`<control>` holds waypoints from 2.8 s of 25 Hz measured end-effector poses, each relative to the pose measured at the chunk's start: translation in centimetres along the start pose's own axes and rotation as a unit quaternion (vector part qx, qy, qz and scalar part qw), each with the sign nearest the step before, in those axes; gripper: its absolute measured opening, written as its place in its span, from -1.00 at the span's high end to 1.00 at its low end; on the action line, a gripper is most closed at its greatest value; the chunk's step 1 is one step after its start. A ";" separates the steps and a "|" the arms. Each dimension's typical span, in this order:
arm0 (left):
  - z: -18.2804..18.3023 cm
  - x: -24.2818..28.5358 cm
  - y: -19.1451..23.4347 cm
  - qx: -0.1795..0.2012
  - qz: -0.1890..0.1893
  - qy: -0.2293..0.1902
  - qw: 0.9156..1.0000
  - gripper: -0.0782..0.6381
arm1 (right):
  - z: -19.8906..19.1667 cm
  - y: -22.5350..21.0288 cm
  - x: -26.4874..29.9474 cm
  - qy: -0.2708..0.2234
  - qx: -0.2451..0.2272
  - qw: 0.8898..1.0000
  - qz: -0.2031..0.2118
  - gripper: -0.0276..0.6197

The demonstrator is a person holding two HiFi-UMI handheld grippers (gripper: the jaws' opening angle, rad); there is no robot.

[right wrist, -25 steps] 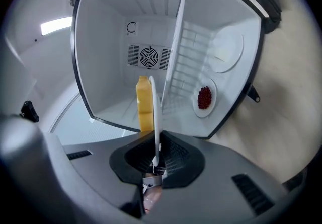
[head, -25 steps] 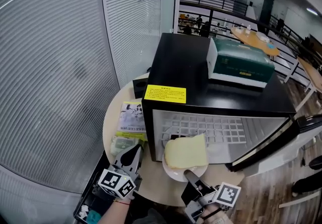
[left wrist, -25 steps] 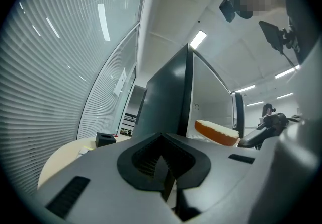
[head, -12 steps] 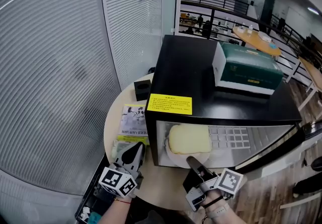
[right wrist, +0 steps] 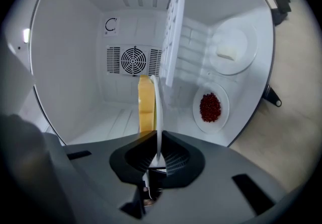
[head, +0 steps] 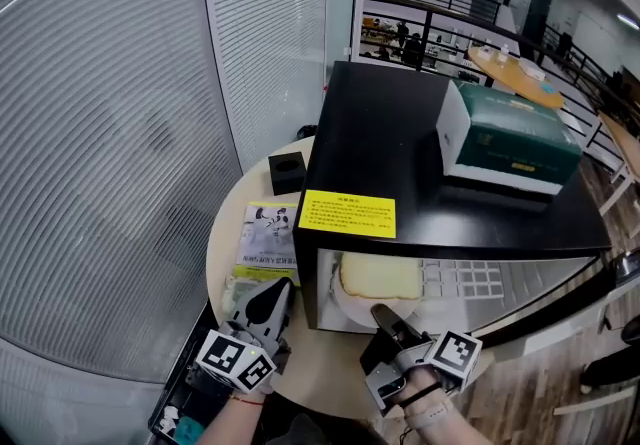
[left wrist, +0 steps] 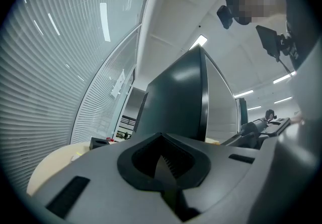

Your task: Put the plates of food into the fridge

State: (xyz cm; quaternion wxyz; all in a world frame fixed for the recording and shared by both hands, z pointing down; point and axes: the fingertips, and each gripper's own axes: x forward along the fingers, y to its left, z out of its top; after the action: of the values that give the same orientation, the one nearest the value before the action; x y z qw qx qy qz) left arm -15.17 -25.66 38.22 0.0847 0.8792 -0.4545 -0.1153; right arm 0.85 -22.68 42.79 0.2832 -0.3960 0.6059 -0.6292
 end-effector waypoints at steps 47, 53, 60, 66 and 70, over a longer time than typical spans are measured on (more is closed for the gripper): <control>-2.3 -4.1 -7.2 -0.001 -0.004 0.019 1.000 0.81 | -1.0 -0.2 -7.1 0.012 -0.353 0.936 -0.003 0.77; -3.0 -4.0 -11.1 -0.004 -0.022 0.018 1.000 0.81 | 0.5 0.6 -9.9 -0.015 -0.516 0.856 -0.024 0.89; -3.4 -3.8 -14.4 -0.002 -0.030 0.013 0.999 0.81 | 1.6 0.9 -12.5 -0.032 -0.589 0.807 -0.032 0.89; -3.8 -3.7 -15.8 -0.004 -0.032 0.015 0.999 0.81 | 2.1 0.4 -13.6 -0.035 -0.598 0.800 -0.037 0.89; -3.7 -3.7 -16.1 -0.004 -0.030 0.015 0.999 0.81 | 2.1 0.4 -13.8 -0.033 -0.603 0.796 -0.035 0.90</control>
State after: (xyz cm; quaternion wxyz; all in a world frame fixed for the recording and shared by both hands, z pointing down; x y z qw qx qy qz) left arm -3.62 -13.22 38.17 0.0912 0.8938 -0.4259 -0.1067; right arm 9.85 -12.31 40.16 -0.0153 -0.5285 0.8385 -0.1320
